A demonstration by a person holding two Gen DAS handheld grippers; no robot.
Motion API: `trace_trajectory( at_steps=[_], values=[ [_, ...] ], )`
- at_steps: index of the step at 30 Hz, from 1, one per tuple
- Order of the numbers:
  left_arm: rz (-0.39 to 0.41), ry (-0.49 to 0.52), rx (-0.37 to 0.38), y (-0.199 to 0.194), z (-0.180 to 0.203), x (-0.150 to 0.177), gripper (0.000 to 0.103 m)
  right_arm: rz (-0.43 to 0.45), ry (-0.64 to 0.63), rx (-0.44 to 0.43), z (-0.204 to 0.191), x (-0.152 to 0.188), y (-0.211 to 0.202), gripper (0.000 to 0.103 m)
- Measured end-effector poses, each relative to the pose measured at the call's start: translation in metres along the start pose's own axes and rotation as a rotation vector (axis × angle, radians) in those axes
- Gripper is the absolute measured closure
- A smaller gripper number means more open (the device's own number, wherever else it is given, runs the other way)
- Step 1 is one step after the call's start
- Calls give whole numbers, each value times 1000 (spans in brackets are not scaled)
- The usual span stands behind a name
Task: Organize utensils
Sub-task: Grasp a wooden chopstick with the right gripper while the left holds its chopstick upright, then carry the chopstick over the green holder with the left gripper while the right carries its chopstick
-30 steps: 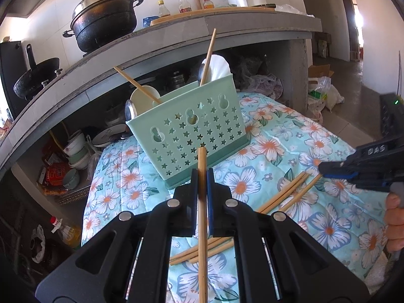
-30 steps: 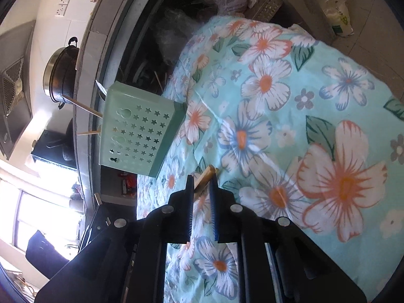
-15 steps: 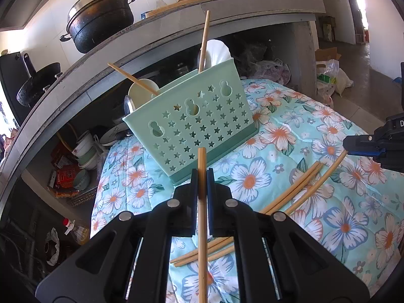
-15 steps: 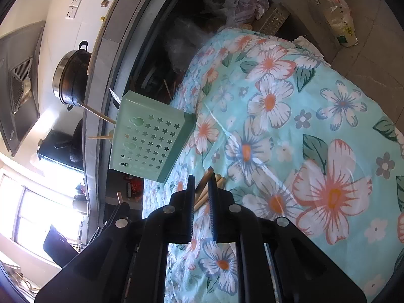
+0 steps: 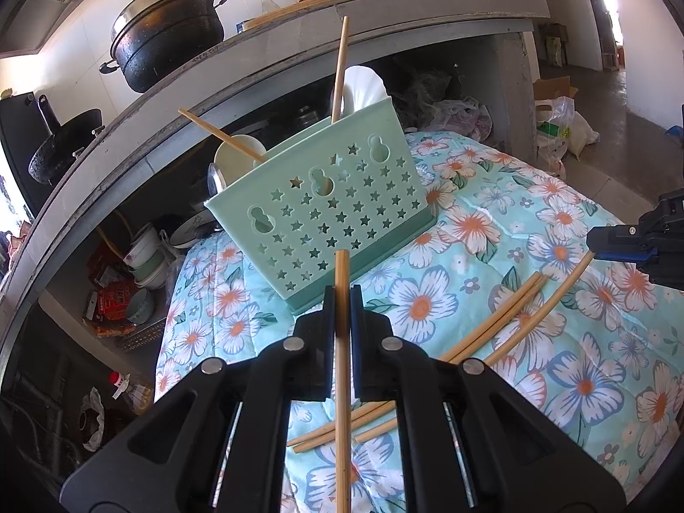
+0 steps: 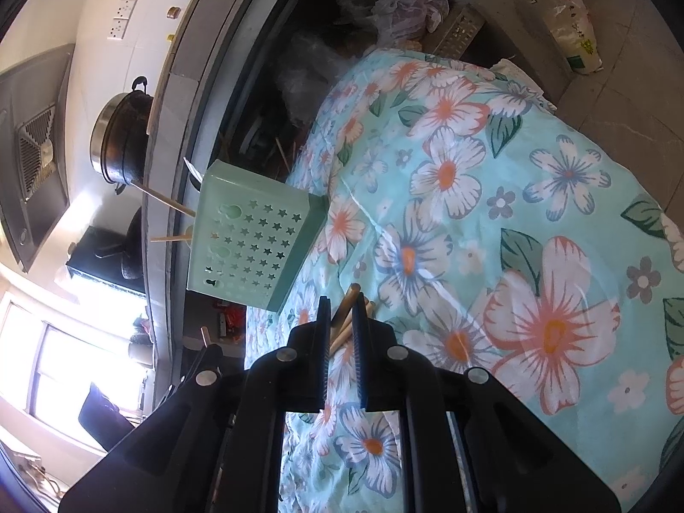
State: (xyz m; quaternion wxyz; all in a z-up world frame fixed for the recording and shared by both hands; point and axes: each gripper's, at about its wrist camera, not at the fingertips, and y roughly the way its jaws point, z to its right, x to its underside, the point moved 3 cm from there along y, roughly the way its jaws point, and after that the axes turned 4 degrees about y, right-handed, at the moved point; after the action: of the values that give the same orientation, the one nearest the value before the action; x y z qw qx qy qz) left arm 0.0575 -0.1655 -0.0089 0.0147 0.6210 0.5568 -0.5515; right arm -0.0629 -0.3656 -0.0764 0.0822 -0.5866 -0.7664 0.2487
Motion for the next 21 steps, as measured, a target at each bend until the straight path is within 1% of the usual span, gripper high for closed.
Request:
trace_trajectory(
  at_steps=[6,10,13,16,18,21],
  values=[
    [11,-11,-1,-5,-5,-1,98,5,-6,-6,-3,-1,-2,93],
    [74,-86,24,-24,-29,-11,98,10,-9,-7,-4,0,-4,93],
    [117,-162,69,-38,-48,-19,98,14,-8,-8,-3,1,-5,93],
    [155,-242,137,-51,-67,-23,98,17,-5,-8,-3,2,-6,93],
    [165,-294,188,-56,-78,-23,98,19,-6,-11,-4,2,-6,93],
    [157,-337,233,-56,-85,-23,98,20,-3,-20,-4,3,-8,93]
  ],
)
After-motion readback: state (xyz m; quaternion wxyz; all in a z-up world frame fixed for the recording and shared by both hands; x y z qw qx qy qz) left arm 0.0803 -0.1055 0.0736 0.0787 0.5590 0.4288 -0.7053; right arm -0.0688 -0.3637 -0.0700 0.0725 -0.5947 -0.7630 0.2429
